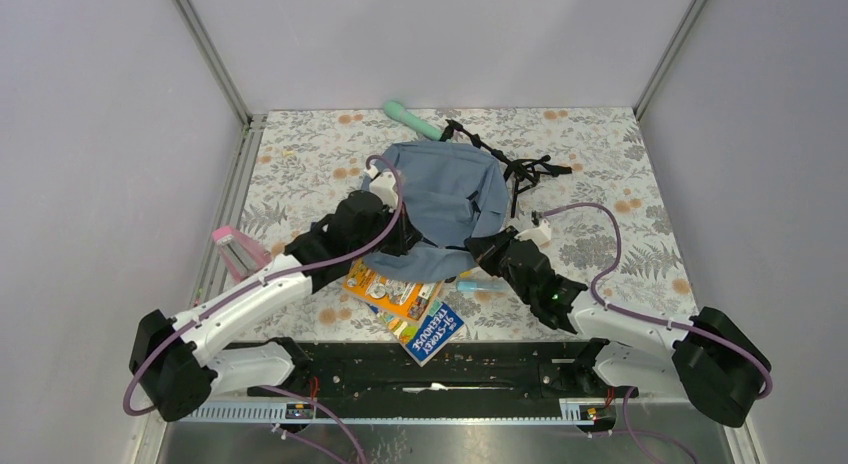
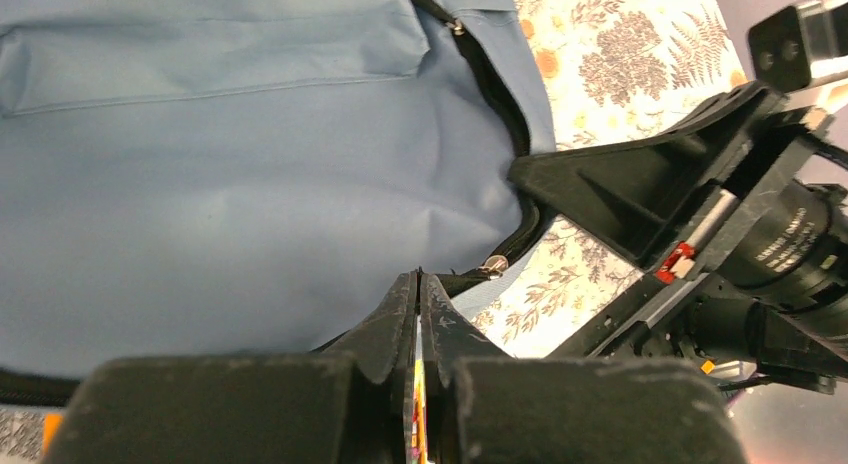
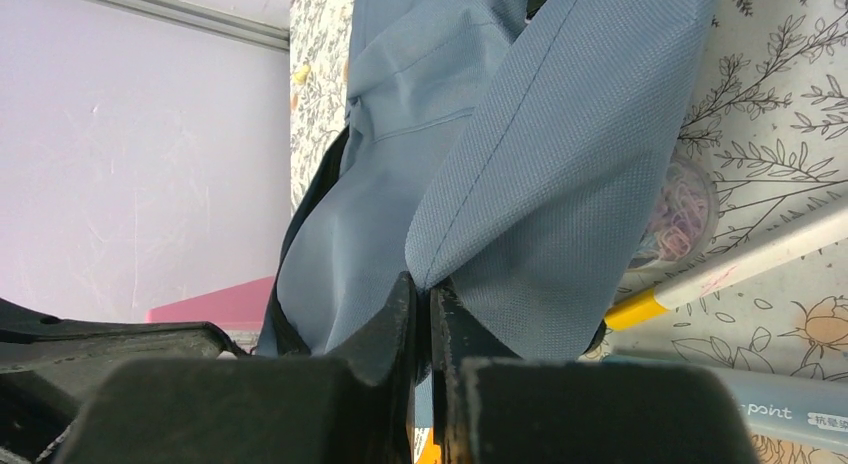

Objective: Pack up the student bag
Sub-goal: Unzip the student bag at the center of the board.

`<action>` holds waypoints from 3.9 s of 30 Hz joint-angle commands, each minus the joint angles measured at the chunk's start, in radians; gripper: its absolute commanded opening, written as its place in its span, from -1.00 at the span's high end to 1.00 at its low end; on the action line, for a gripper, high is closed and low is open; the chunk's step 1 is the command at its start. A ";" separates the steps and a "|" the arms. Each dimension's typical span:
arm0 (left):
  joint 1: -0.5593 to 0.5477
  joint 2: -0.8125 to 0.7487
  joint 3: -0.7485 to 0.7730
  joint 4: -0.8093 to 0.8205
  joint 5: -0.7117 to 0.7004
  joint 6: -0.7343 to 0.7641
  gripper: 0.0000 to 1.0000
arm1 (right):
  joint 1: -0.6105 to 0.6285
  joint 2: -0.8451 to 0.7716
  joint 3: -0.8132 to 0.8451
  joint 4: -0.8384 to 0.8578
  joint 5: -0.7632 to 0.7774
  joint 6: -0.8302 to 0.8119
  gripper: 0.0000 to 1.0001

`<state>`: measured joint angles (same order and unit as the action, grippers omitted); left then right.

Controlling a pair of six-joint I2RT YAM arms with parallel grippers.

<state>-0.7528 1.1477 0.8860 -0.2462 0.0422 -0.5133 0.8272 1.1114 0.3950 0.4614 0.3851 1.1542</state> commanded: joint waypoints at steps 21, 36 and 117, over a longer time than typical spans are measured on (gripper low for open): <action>0.203 -0.131 -0.137 0.044 -0.145 0.029 1.00 | -0.005 -0.091 0.028 -0.018 0.123 -0.091 1.00; 0.385 -0.094 -0.211 0.117 -0.159 -0.003 1.00 | -0.005 -0.101 0.041 -0.041 0.124 -0.137 1.00; 0.475 0.085 0.066 -0.111 0.140 0.164 1.00 | 0.254 0.334 0.644 -0.390 -0.170 -1.307 1.00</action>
<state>-0.2935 1.2404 0.9039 -0.3882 0.2028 -0.3622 1.0763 1.5272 1.0512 -0.0082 0.2161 -0.1352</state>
